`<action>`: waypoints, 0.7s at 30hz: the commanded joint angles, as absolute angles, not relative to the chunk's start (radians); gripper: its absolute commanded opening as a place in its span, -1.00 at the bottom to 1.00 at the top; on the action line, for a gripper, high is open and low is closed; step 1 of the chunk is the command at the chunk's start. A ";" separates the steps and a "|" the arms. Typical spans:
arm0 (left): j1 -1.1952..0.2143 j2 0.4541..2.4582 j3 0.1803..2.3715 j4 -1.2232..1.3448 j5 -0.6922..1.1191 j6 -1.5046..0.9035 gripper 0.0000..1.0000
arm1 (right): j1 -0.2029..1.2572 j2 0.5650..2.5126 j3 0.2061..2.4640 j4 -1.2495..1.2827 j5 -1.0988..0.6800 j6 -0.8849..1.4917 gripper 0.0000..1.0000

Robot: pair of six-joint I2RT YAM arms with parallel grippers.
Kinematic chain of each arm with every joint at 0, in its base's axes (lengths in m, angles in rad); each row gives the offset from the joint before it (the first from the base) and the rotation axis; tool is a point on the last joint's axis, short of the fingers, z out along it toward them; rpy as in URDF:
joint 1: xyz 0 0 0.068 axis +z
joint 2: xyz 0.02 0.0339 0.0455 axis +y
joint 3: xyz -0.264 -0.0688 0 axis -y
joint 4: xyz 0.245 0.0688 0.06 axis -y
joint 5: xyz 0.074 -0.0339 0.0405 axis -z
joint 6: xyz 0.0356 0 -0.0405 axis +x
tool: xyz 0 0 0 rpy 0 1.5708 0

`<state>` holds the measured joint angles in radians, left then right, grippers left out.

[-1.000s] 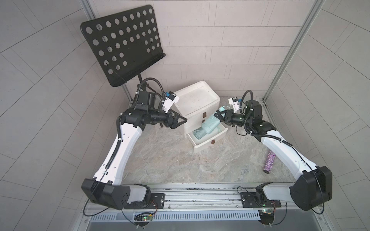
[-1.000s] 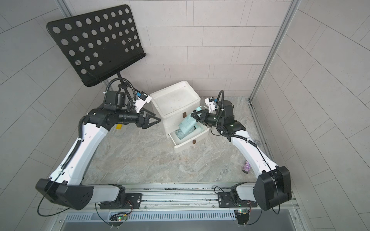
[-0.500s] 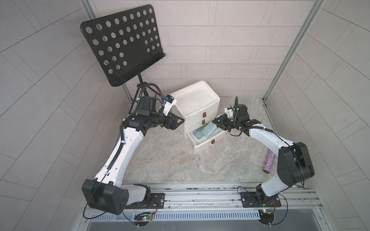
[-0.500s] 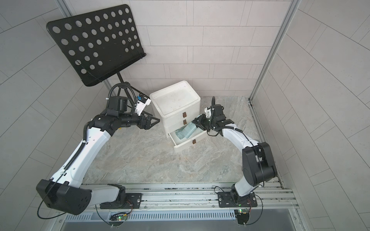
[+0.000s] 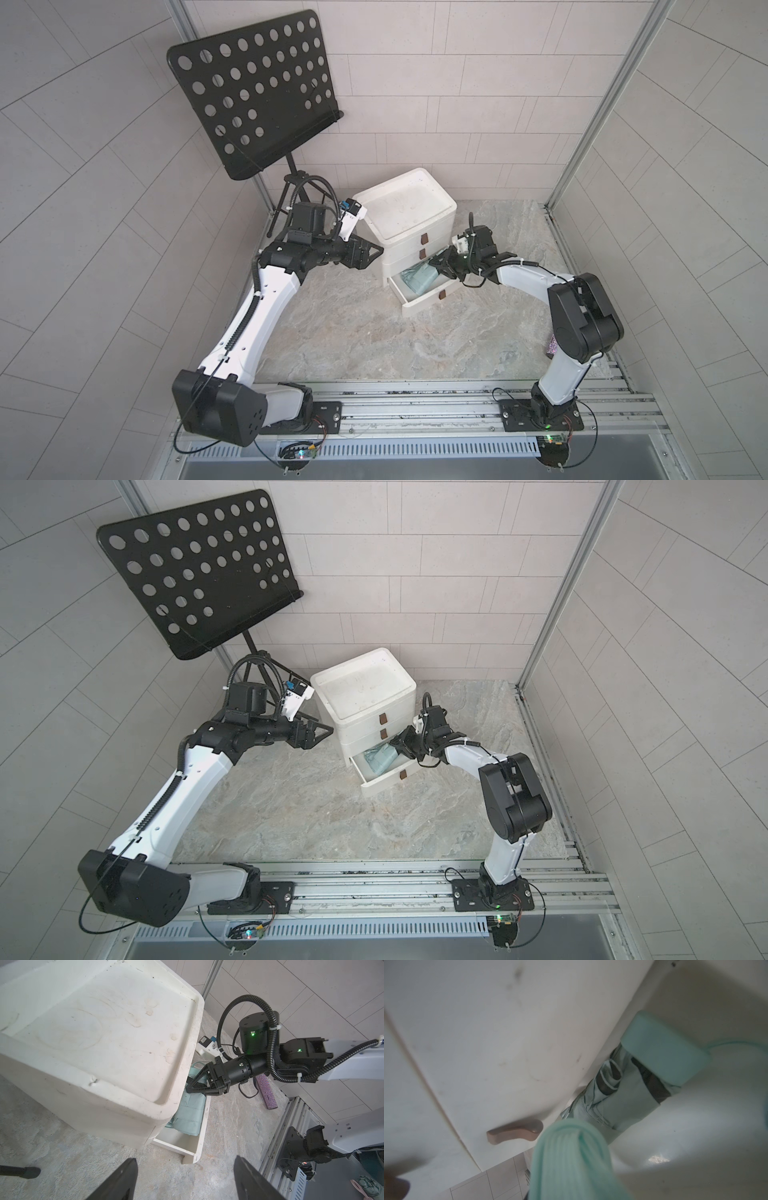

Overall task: Place the umbrella in the drawer by color
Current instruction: Place the umbrella in the drawer.

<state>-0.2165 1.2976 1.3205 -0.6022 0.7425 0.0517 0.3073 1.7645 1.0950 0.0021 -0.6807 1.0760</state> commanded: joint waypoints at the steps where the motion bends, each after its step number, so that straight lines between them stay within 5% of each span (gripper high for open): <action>1: -0.221 1.286 1.309 -0.577 0.753 0.045 0.59 | 0.308 1.761 1.085 0.073 -0.673 1.111 -0.48; 10: -0.222 1.290 1.307 -0.570 0.756 0.044 0.59 | 0.311 1.772 1.053 0.078 -0.657 1.109 -0.29; 21: -0.222 1.289 1.303 -0.567 0.769 0.044 0.59 | 0.310 1.718 1.082 -0.072 -0.571 1.007 0.39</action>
